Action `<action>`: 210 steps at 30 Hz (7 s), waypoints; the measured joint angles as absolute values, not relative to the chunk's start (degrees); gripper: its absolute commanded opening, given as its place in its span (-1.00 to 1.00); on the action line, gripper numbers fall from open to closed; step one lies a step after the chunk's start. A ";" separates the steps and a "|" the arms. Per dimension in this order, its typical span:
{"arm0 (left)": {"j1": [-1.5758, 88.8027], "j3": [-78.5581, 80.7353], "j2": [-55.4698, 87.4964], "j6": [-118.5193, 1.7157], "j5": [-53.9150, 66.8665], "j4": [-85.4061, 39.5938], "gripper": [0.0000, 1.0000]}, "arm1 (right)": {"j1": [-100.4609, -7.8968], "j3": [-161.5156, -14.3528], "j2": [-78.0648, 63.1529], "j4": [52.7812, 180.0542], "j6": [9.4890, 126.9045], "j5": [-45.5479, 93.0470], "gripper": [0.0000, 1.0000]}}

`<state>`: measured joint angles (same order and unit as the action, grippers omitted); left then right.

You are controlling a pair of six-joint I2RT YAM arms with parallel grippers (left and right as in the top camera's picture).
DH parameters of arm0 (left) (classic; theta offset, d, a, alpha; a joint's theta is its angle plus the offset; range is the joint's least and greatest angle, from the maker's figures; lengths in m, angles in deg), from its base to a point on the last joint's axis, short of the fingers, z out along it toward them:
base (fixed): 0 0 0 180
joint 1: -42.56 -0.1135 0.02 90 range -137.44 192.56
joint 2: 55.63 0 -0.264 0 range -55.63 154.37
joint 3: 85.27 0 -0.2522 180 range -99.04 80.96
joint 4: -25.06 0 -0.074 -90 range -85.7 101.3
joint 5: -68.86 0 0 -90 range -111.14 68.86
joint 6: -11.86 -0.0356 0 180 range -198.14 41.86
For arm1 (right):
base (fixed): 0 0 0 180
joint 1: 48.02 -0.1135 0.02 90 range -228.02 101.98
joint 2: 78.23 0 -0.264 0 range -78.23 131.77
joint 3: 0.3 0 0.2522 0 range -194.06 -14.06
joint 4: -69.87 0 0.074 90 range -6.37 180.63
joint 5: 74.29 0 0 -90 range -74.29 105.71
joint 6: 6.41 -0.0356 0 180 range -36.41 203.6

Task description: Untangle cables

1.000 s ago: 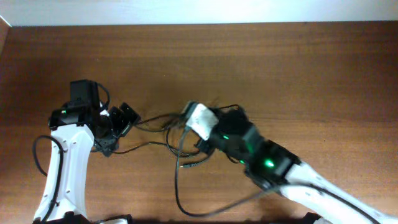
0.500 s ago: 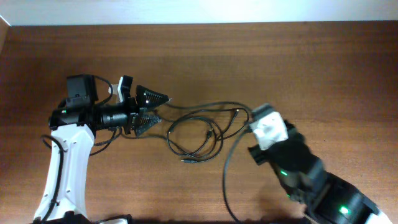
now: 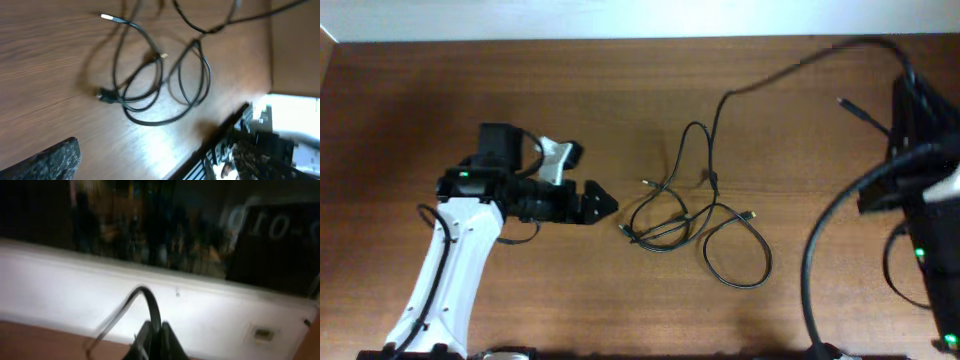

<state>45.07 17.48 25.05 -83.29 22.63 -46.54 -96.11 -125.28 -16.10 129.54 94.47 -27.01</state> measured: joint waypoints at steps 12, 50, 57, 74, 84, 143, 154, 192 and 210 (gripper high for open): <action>57.39 17.68 25.07 -92.12 22.69 -30.35 0.98 | -96.11 -157.41 0.97 140.93 101.64 -35.82 -0.92; 62.60 17.63 25.07 -91.83 21.73 -28.69 0.98 | -93.29 -141.32 -0.71 88.39 172.24 -69.09 -0.93; 62.60 17.63 25.07 -91.83 21.73 -28.69 0.98 | -87.46 -140.45 5.01 89.68 169.24 -67.58 -0.92; 62.60 17.63 25.07 -91.83 21.71 -28.67 0.98 | -59.04 -137.45 6.22 138.92 110.49 -24.94 -0.92; 62.60 17.63 25.07 -91.83 21.71 -28.69 0.98 | -14.06 -137.45 18.50 136.19 101.14 2.30 -0.92; 62.60 17.63 25.07 -91.83 21.71 -28.67 0.98 | -52.70 -102.37 41.75 152.78 98.51 41.62 -0.92; 62.60 17.63 25.07 -91.83 21.71 -28.71 0.98 | -52.70 -178.61 41.69 180.25 89.46 41.49 -0.92; 62.60 17.63 25.07 -91.83 21.71 -28.69 0.98 | -31.37 -188.88 84.05 156.19 86.47 17.47 0.98; 62.60 17.63 25.07 -91.83 21.71 -28.62 0.98 | -37.23 -177.58 71.07 180.60 98.01 39.30 0.98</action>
<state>62.60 17.63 25.07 -91.83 21.71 -28.62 -37.23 -177.58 71.07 180.60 98.01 39.30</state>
